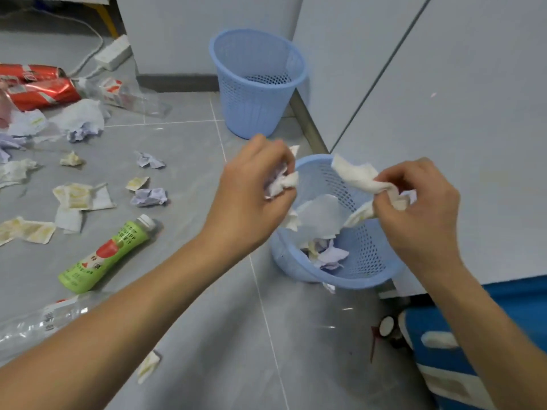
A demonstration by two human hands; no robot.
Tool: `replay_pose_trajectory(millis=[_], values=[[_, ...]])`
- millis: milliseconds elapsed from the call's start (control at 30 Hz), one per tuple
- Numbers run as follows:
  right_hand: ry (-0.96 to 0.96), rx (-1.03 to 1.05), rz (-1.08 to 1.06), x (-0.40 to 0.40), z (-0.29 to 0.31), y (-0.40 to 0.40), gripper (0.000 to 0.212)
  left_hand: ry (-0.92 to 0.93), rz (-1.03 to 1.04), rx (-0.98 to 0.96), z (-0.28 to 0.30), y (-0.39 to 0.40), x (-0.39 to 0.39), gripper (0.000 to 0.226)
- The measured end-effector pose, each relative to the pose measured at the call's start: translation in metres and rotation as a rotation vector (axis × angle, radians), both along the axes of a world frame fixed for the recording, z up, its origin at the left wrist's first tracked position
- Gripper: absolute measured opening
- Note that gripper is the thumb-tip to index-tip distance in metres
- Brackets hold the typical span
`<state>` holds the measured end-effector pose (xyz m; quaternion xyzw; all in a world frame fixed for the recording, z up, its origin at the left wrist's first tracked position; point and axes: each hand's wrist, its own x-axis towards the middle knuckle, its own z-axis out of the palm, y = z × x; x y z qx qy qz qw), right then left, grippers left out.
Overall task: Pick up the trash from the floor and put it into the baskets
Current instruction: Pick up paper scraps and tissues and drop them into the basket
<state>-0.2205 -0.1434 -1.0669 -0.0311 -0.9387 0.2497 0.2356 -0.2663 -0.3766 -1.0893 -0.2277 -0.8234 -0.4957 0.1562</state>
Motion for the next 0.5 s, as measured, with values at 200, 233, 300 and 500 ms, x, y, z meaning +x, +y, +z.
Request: replay_pose_trajectory(millis=[200, 233, 300, 500], values=[[-0.324, -0.074, -0.062, -0.003, -0.041, 0.022, 0.029, -0.14, -0.214, -0.516, -0.016, 0.079, -0.008, 0.038], [-0.332, -0.074, -0.045, 0.002, -0.041, 0.02, 0.032, -0.189, -0.231, -0.642, -0.016, 0.083, -0.007, 0.051], [-0.249, -0.049, -0.018, 0.01, -0.033, 0.015, 0.032, -0.214, -0.212, -0.752, -0.012, 0.084, -0.001, 0.067], [-0.227, 0.049, -0.039, 0.021, -0.064, 0.044, 0.034, 0.063, 0.009, -0.508, 0.0, 0.032, 0.031, 0.027]])
